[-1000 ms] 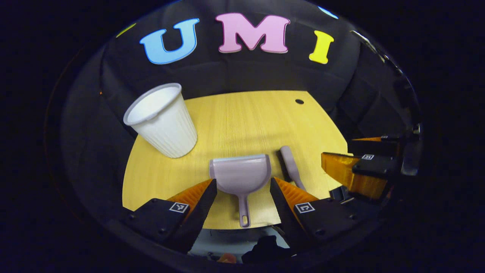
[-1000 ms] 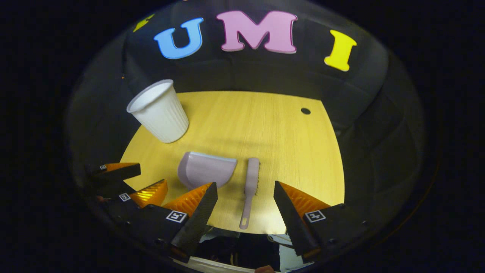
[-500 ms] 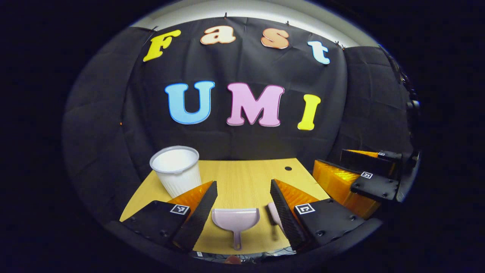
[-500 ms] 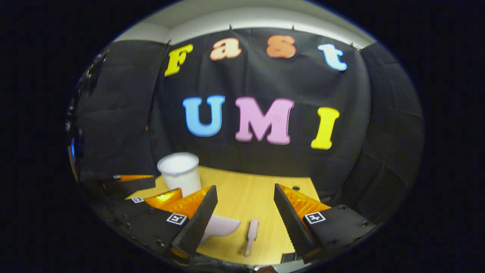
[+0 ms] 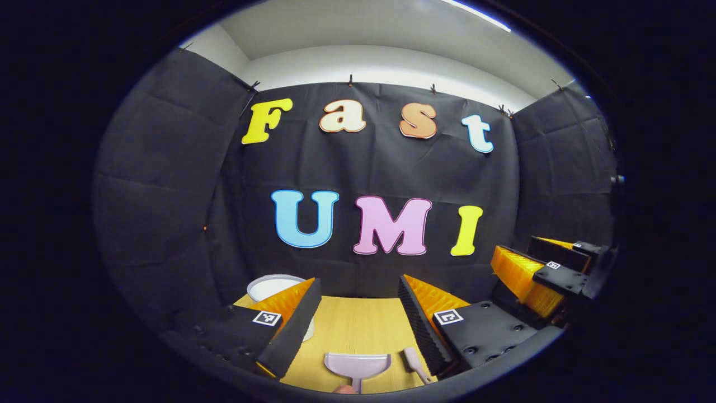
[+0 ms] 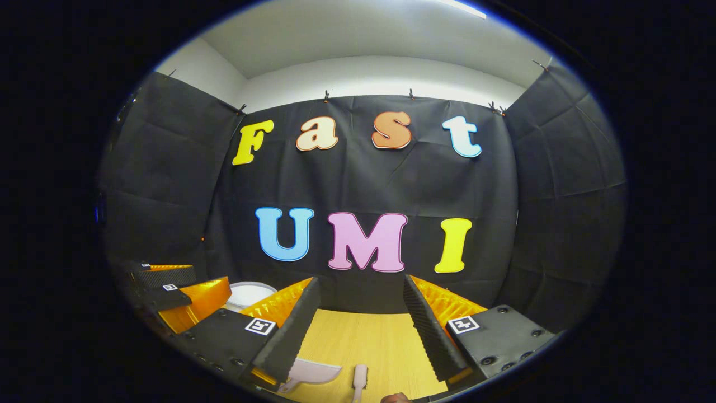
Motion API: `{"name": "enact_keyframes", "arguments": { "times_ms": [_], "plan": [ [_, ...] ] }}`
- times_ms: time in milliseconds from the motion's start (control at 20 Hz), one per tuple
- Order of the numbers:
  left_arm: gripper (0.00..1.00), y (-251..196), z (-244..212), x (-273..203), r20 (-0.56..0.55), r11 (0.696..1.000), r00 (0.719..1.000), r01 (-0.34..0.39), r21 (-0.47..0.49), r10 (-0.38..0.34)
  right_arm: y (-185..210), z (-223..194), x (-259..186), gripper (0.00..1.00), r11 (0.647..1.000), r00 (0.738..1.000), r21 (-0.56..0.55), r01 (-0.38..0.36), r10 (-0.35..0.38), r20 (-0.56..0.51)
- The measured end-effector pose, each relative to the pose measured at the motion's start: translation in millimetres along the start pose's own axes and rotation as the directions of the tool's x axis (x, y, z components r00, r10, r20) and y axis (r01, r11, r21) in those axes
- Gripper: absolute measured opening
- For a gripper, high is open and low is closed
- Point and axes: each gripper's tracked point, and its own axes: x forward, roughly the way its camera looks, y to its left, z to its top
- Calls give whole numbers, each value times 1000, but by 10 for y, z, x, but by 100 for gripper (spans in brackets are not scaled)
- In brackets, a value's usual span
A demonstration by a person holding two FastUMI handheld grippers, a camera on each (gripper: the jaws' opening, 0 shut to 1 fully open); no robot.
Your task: Pick up the small broom and dustpan from the desktop, sweep the trash into the dustpan with the broom, and then empty the trash into the garbage bin.
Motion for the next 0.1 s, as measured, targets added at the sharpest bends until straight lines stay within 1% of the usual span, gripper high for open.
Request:
{"name": "enact_keyframes", "arguments": {
  "times_ms": [50,100],
  "plan": [
    [81,-7,8,-13,-3,1000,1000,-3,3,3,-4,3,5,92,1000,1000,4,1,-1,-5],
    [80,-43,21,-2,-8,1000,1000,0,5,1,-18,5,10,92,1000,1000,9,6,-6,-8]
  ]
}}
